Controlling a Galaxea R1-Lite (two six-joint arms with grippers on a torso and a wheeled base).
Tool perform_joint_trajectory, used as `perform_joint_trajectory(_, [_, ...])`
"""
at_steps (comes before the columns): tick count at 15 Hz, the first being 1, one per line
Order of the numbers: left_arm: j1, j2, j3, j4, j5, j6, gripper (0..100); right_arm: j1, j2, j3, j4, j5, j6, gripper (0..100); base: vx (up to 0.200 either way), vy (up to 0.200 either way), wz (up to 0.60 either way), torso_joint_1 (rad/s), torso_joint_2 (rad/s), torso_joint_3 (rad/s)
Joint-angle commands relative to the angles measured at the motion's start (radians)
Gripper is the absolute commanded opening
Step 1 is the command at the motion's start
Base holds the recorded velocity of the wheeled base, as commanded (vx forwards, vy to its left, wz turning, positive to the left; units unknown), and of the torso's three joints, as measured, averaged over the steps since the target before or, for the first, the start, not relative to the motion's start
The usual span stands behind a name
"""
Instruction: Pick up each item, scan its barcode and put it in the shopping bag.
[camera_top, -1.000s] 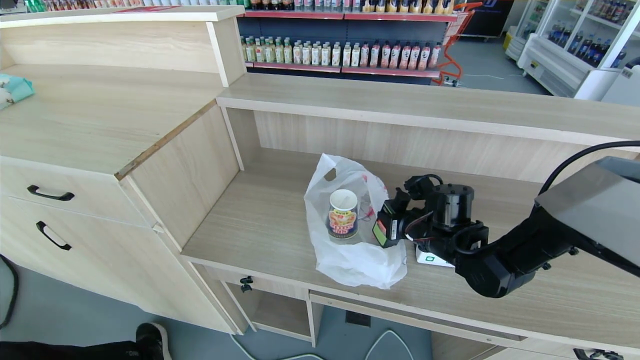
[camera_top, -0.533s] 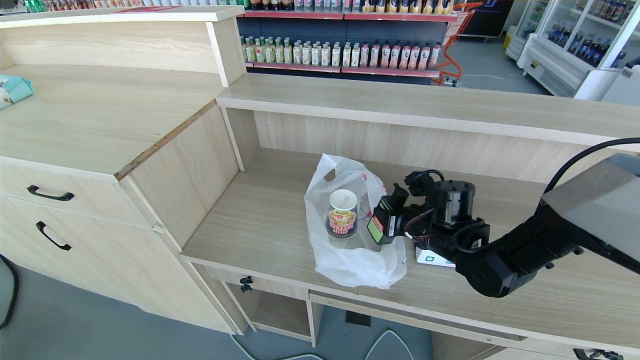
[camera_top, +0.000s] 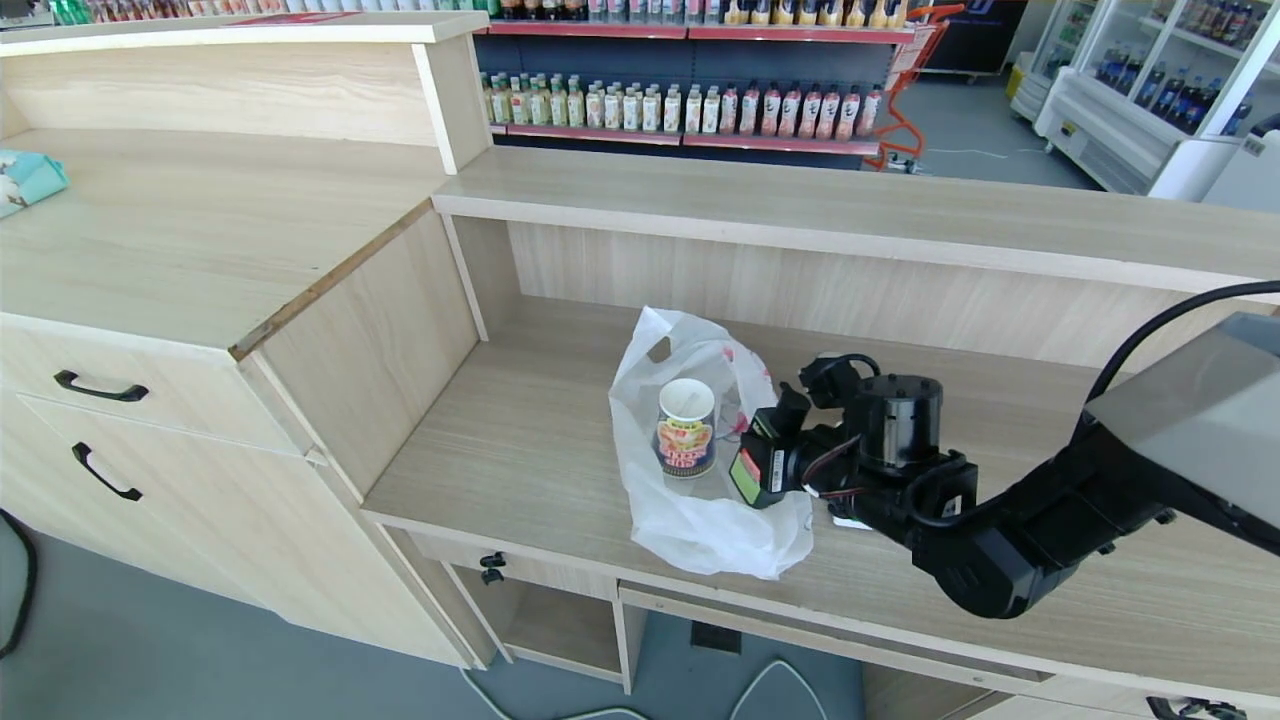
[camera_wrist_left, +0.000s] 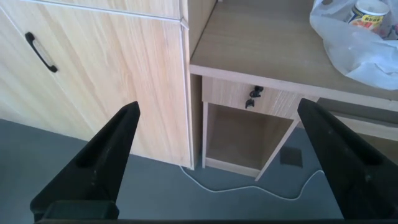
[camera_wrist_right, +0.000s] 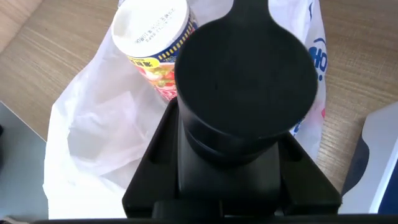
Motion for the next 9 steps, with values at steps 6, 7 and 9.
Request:
perform_joint_trajectory(6, [0.0,0.0,0.0,0.0,0.001,0.0,100,0.004,-0.007,0.003,0.003,-0.008,-0.005,0,0.0,0.0,0.0,0.0,0.0,0.0])
perform_joint_trajectory(7, [0.0,0.0,0.0,0.001,0.001,0.0,100,0.004,-0.007,0.003,0.003,-0.008,-0.007,0,0.0,0.0,0.0,0.0,0.0,0.0])
perform_joint_trajectory(9, [0.0,0.0,0.0,0.0,0.001,0.0,100,0.004,-0.007,0.003,0.003,-0.008,-0.009,0,0.0,0.0,0.0,0.0,0.0,0.0])
